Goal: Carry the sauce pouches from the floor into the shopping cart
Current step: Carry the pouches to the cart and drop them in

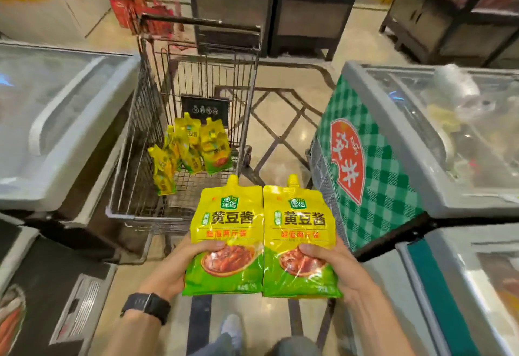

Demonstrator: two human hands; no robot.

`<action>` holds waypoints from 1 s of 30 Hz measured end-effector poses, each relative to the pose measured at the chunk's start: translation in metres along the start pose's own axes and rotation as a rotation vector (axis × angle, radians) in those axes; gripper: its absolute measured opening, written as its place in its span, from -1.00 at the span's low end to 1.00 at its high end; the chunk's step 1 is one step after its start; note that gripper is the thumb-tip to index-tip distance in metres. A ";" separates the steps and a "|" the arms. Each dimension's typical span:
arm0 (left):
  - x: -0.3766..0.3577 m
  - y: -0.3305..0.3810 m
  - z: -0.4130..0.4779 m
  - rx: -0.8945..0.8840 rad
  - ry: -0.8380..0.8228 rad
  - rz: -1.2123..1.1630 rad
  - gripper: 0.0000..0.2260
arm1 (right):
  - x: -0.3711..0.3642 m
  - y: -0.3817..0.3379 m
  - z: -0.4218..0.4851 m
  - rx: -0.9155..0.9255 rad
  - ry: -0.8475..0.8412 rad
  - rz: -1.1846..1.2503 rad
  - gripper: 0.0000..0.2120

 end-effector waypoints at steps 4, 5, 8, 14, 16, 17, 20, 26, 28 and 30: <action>-0.022 0.034 0.057 -0.063 0.033 0.019 -0.08 | 0.025 -0.043 0.078 -0.014 -0.029 -0.076 0.16; -0.024 0.040 0.070 -0.072 0.046 0.028 -0.09 | 0.029 -0.052 0.099 -0.017 -0.051 -0.084 0.15; -0.029 0.057 0.110 -0.103 0.128 -0.017 -0.12 | 0.040 -0.085 0.163 -0.003 -0.138 -0.116 0.14; -0.053 0.082 0.174 -0.235 0.340 -0.097 -0.05 | 0.050 -0.160 0.274 0.014 -0.381 -0.187 -0.15; -0.054 0.086 0.187 -0.274 0.419 -0.137 -0.04 | 0.043 -0.183 0.304 -0.007 -0.449 -0.188 -0.29; -0.053 0.088 0.193 -0.292 0.450 -0.161 -0.04 | 0.037 -0.192 0.320 -0.002 -0.482 -0.218 -0.25; -0.044 0.094 0.199 -0.349 0.589 -0.204 -0.01 | 0.006 -0.218 0.360 0.006 -0.584 -0.347 -0.14; 0.001 0.094 0.211 -0.563 0.864 -0.349 -0.05 | -0.079 -0.248 0.422 0.184 -0.739 -0.691 -0.20; 0.023 0.092 0.221 -0.621 0.970 -0.417 -0.13 | -0.108 -0.252 0.439 0.245 -0.727 -0.809 -0.07; 0.042 0.095 0.234 -0.657 1.065 -0.411 -0.14 | -0.135 -0.252 0.456 0.265 -0.739 -0.900 -0.12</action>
Point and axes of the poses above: each hand's wrist, its own z-axis towards the middle knuckle, its own x-axis out of the back of the hand, y = z × x, the point moved 2 cm from there along z, towards the middle knuckle, and after that the axes turned 15 degrees about -z, right-handed, at the moved point
